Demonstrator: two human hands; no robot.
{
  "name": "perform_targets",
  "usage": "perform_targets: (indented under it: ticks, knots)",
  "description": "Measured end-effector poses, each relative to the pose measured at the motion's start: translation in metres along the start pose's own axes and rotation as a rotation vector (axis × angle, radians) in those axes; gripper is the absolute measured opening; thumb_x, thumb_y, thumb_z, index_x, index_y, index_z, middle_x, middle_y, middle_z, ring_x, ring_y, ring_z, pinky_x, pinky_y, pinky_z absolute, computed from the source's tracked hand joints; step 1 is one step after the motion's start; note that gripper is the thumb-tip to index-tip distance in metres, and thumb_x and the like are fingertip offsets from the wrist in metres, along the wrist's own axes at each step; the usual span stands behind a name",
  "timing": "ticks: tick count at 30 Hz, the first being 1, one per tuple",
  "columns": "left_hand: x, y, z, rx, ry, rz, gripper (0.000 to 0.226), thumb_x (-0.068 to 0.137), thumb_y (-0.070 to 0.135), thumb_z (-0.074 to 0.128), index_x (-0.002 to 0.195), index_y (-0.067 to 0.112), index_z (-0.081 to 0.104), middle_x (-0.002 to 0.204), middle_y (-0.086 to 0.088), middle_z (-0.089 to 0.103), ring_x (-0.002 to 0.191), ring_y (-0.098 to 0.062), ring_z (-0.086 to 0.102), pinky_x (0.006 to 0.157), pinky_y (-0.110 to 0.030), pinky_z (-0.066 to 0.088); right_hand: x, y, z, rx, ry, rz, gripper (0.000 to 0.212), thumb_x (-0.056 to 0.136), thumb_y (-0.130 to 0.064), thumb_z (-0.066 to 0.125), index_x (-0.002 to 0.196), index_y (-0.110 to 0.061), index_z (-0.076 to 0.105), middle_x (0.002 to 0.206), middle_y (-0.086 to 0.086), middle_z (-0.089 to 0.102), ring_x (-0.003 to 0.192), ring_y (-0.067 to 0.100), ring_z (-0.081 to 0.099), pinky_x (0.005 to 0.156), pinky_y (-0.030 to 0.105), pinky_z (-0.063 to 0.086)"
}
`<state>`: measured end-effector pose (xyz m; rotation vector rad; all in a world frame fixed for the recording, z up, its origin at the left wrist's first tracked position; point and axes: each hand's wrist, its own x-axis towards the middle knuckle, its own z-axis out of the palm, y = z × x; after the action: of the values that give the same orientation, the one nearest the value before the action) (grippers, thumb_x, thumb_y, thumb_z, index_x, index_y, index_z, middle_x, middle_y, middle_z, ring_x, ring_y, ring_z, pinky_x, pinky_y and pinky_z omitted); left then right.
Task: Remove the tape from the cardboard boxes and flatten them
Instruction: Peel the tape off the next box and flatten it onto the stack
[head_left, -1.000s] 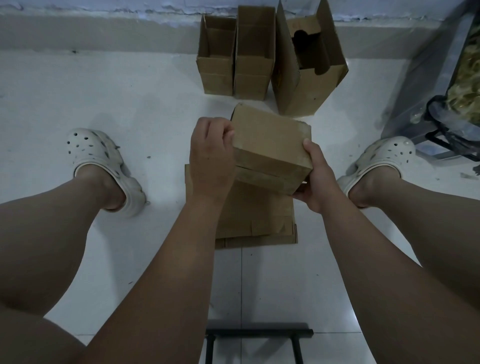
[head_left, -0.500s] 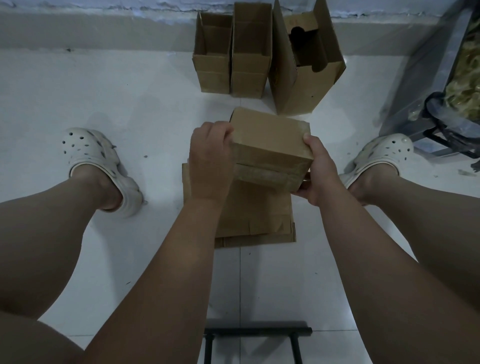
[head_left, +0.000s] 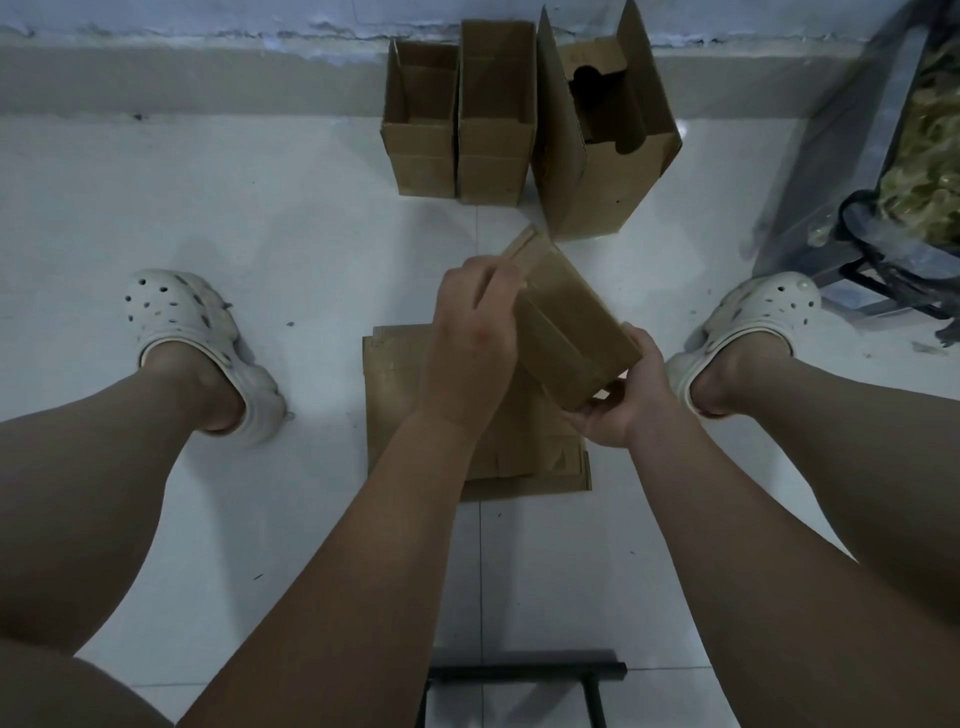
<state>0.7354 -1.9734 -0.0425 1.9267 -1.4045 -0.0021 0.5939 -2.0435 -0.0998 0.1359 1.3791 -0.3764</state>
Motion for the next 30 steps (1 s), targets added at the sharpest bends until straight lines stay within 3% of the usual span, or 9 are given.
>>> perform_targets:
  ticks: [3,7,12,16,18,21,23,26,30]
  knots:
    - [-0.005,-0.003,0.0,-0.025,-0.043,-0.113,0.024,0.083,-0.007,0.061,0.106,-0.004,0.064,0.105,-0.024,0.062,0.092,-0.033,0.061,0.083,-0.025,0.046,0.004,0.006,-0.005,-0.035,-0.069,0.008,0.061,0.069,-0.055,0.076,0.108,-0.009,0.063,0.093,0.017,0.069,0.072,0.037,0.072,0.065,0.046,0.057]
    - [0.004,-0.01,-0.003,-0.086,-0.136,-0.323,0.051,0.086,0.006,0.064,0.134,0.01,0.046,0.135,-0.015,0.048,0.118,-0.023,0.045,0.092,-0.017,0.036,0.006,0.007,-0.001,-0.103,-0.124,0.014,0.065,0.072,-0.059,0.072,0.108,-0.007,0.062,0.079,0.019,0.073,0.076,0.037,0.072,0.066,0.047,0.058]
    - [0.01,-0.022,-0.008,-0.114,-0.155,-0.506,0.084,0.085,0.013,0.069,0.15,0.025,0.017,0.109,-0.008,0.051,0.097,-0.011,0.048,0.083,-0.017,0.035,0.002,0.006,0.001,-0.205,-0.19,0.068,0.064,0.072,-0.06,0.072,0.107,-0.006,0.065,0.087,0.017,0.074,0.084,0.036,0.073,0.067,0.046,0.059]
    - [0.016,-0.045,-0.009,0.006,-0.256,-0.513,0.052,0.085,0.03,0.068,0.134,0.022,0.051,0.12,-0.005,0.055,0.113,-0.019,0.045,0.089,-0.021,0.031,-0.003,0.006,-0.002,-0.258,-0.259,0.148,0.066,0.069,-0.055,0.073,0.114,-0.008,0.065,0.103,0.012,0.073,0.09,0.031,0.072,0.068,0.043,0.06]
    - [0.017,-0.055,-0.013,-0.259,-0.359,-0.645,0.036,0.084,0.029,0.07,0.118,0.021,0.063,0.103,0.005,0.058,0.101,-0.01,0.053,0.079,-0.016,0.041,-0.004,0.006,-0.005,-0.275,-0.276,0.179,0.068,0.066,-0.054,0.073,0.117,-0.009,0.065,0.109,0.011,0.071,0.094,0.03,0.07,0.066,0.042,0.06]
    - [0.018,-0.061,-0.021,-0.562,-0.348,-0.752,0.007,0.084,0.02,0.07,0.091,0.02,0.068,0.08,0.011,0.06,0.08,-0.006,0.059,0.069,-0.018,0.047,-0.005,0.007,-0.005,-0.286,-0.294,0.221,0.071,0.074,-0.06,0.068,0.123,-0.009,0.063,0.118,0.013,0.067,0.097,0.033,0.068,0.06,0.041,0.06]
    - [0.019,-0.061,-0.022,-0.542,-0.28,-0.756,0.017,0.085,0.016,0.068,0.073,0.026,0.06,0.077,0.01,0.062,0.078,-0.008,0.059,0.072,-0.022,0.048,-0.004,0.009,-0.006,-0.293,-0.335,0.237,0.07,0.076,-0.06,0.066,0.126,-0.01,0.062,0.118,0.013,0.067,0.096,0.034,0.068,0.065,0.044,0.061]
    - [0.021,-0.06,-0.023,-0.368,-0.231,-0.701,0.021,0.086,0.016,0.065,0.072,0.027,0.055,0.076,0.016,0.058,0.071,0.003,0.054,0.065,-0.009,0.041,-0.003,0.011,-0.011,-0.412,-0.352,0.234,0.061,0.073,-0.056,0.07,0.113,-0.01,0.069,0.109,0.014,0.068,0.1,0.038,0.066,0.08,0.05,0.058]
    - [0.029,-0.06,-0.033,-0.231,-0.327,-0.523,0.007,0.087,0.017,0.064,0.084,0.022,0.061,0.077,0.019,0.055,0.069,0.005,0.05,0.058,0.002,0.034,-0.002,0.008,-0.006,-0.719,-0.185,-0.011,0.037,0.08,-0.053,0.064,0.088,-0.018,0.067,0.085,0.001,0.058,0.07,0.018,0.061,0.072,0.035,0.055]
